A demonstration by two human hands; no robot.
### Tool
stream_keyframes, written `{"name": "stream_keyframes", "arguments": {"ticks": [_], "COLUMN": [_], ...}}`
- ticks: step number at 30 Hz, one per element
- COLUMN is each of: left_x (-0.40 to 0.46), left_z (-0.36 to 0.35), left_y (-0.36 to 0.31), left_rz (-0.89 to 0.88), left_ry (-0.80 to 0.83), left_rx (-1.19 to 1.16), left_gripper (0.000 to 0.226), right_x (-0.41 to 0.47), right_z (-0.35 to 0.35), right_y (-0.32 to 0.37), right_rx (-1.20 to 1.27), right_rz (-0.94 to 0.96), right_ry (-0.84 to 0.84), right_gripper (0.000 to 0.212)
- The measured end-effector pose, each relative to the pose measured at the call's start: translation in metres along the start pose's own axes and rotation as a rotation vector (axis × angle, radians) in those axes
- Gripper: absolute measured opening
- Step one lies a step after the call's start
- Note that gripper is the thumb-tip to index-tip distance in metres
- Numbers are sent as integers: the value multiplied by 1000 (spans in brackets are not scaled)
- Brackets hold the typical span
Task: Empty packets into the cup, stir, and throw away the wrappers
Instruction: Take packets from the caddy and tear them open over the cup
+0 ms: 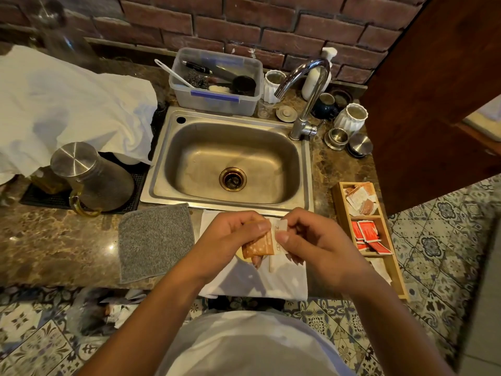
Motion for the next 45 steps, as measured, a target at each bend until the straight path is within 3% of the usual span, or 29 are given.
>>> {"name": "stream_keyframes", "arguments": {"ticks": [10,15,20,23,29,35,41,45], "left_x": [-1,2,9,10,8,4,4,5], "left_z": [0,-11,-20,-21,-16,-14,-9,-4], "left_y": [10,12,16,18,20,17,20,25], "left_rz": [-8,-9,73,133,159,87,46,52], "left_ry": [68,38,-42,-14,-31,1,-40,-58], "left_rx": [-71,-276,-423,-497,-497,-326,-249,-151], "left_gripper": [14,21,17,20,10,10,13,25], "right_x": [0,4,2,0,2,7,9,8], "right_z": [0,-7,-15,-18,-16,-12,-4,-1], "right_y": [2,-10,-21,-25,-25,-21,-19,-18], "right_rx": [37,1,-514,-629,-250,-145,19,3], "right_rz": [-9,107,383,507,195,154,-19,-27], "right_ry": [64,-113,-254,-296,-316,-302,-61,49], "right_gripper": [12,15,13,9,12,4,19,7]}}
Point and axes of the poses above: each hand's wrist, its own x-axis towards the middle knuckle, its own z-axis out of the back of the hand, y = z × x, the point moved 1 cm from there along x, towards the middle knuckle, and after that the axes turned 14 degrees about z, right-handed, at the moved point
